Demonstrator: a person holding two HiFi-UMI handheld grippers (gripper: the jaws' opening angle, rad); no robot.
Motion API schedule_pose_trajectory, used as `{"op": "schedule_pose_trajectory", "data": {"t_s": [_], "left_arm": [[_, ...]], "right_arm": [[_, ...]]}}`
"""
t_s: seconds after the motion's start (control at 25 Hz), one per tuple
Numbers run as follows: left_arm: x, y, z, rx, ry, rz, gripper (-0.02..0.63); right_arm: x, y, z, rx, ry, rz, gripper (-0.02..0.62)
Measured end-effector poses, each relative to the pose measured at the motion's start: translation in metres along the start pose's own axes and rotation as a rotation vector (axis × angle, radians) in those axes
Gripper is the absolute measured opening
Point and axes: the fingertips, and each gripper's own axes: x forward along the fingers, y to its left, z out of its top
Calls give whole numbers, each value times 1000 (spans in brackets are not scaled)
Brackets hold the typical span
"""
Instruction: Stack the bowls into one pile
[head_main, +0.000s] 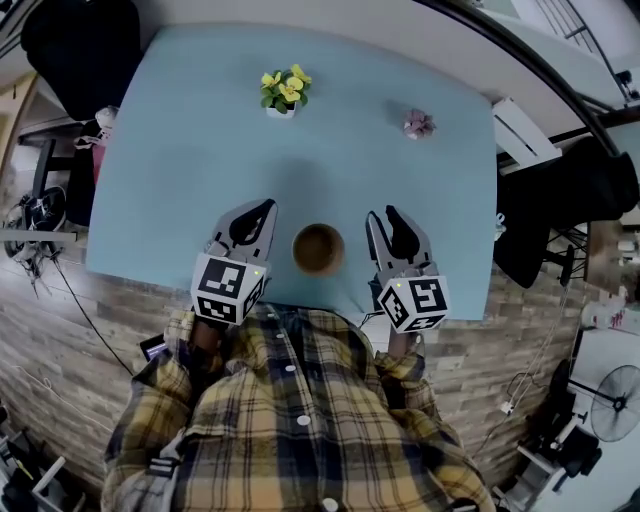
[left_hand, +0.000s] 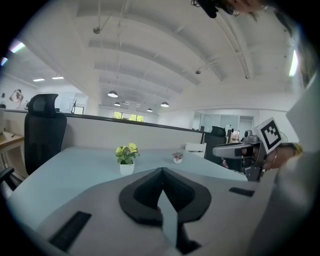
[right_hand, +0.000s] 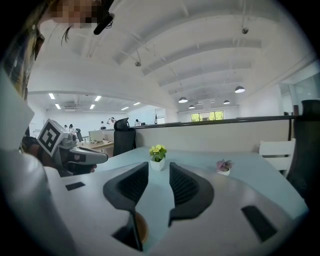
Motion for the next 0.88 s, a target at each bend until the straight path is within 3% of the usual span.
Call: {"op": "schedule_pose_trajectory", "data": {"t_s": [0.4, 0.56, 0.88], "left_arm": [[-24, -12, 55, 47, -135, 1, -9], [-32, -15, 61, 62, -147, -1, -9], [-36, -18, 58, 70, -130, -22, -10]], "right_arm": [[-20, 9, 50, -63, -125, -4, 89], [-29, 10, 55, -75, -141, -11, 38], [-38, 12, 44, -73, -100, -34, 3]]}}
